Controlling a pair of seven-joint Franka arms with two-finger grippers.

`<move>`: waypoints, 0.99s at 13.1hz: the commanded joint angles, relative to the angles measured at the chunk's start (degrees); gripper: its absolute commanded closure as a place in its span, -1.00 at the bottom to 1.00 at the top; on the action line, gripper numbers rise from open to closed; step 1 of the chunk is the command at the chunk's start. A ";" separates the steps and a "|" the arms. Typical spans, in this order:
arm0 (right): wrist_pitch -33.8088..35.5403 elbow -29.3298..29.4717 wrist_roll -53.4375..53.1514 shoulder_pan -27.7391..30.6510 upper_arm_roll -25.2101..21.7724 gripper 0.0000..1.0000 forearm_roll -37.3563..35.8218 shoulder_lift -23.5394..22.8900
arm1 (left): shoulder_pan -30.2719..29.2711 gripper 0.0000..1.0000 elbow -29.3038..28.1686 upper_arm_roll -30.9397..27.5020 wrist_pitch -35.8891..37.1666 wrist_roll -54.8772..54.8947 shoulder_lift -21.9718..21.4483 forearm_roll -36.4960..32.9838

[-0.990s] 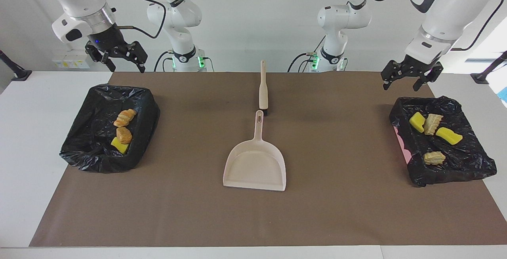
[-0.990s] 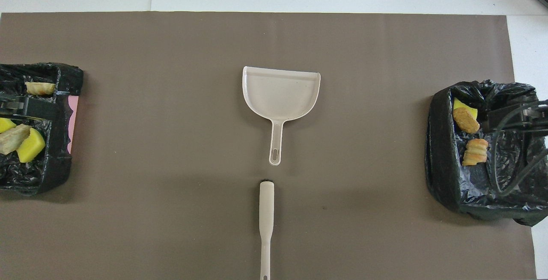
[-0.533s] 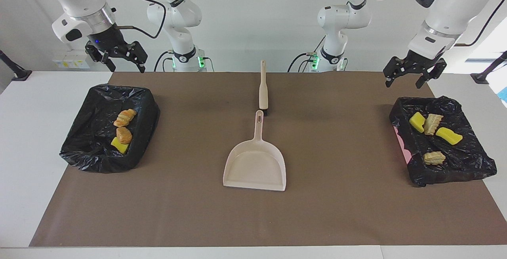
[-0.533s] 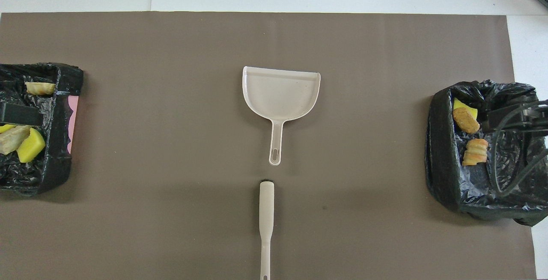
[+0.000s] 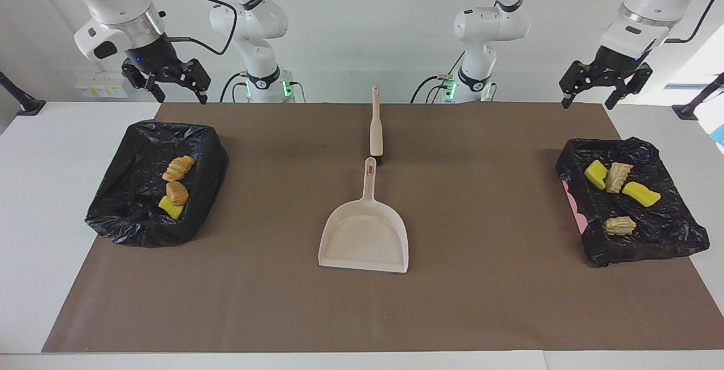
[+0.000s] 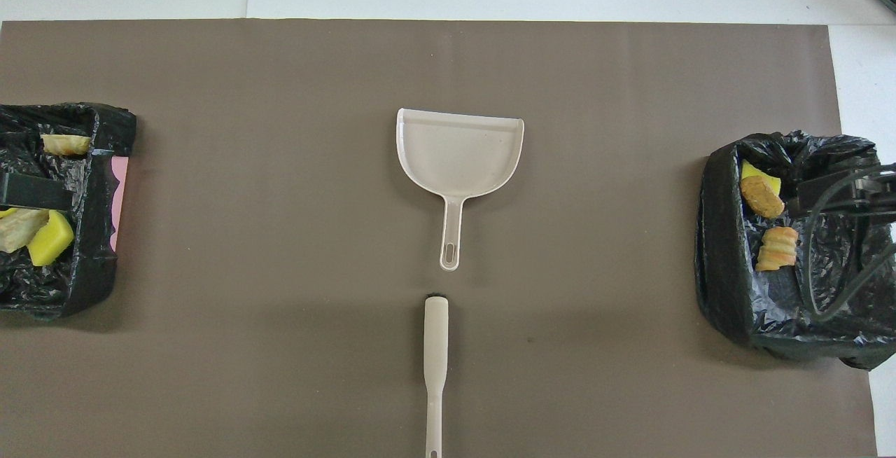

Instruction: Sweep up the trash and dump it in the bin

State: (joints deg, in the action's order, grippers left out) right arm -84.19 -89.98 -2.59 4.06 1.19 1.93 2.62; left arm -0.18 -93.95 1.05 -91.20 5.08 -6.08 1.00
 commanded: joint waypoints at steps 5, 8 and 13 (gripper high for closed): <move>0.87 -0.20 -0.48 0.24 0.21 -1.00 1.15 0.55 | -0.52 -1.00 -1.94 0.45 0.50 0.63 -2.09 0.94; 0.87 -0.20 -0.48 0.24 0.21 -1.00 1.15 0.55 | -0.52 -1.00 -1.50 0.44 0.06 0.01 -1.74 0.94; 0.87 -0.28 -0.48 0.24 0.21 -1.00 1.15 0.63 | -0.52 -1.00 -1.68 0.45 0.14 0.45 -1.92 0.94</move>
State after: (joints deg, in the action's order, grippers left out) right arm -84.19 -89.98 -2.59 4.06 1.19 1.93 2.62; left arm -0.19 -94.66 1.18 -91.16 5.07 -6.85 1.41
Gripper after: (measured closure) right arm 0.000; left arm 0.000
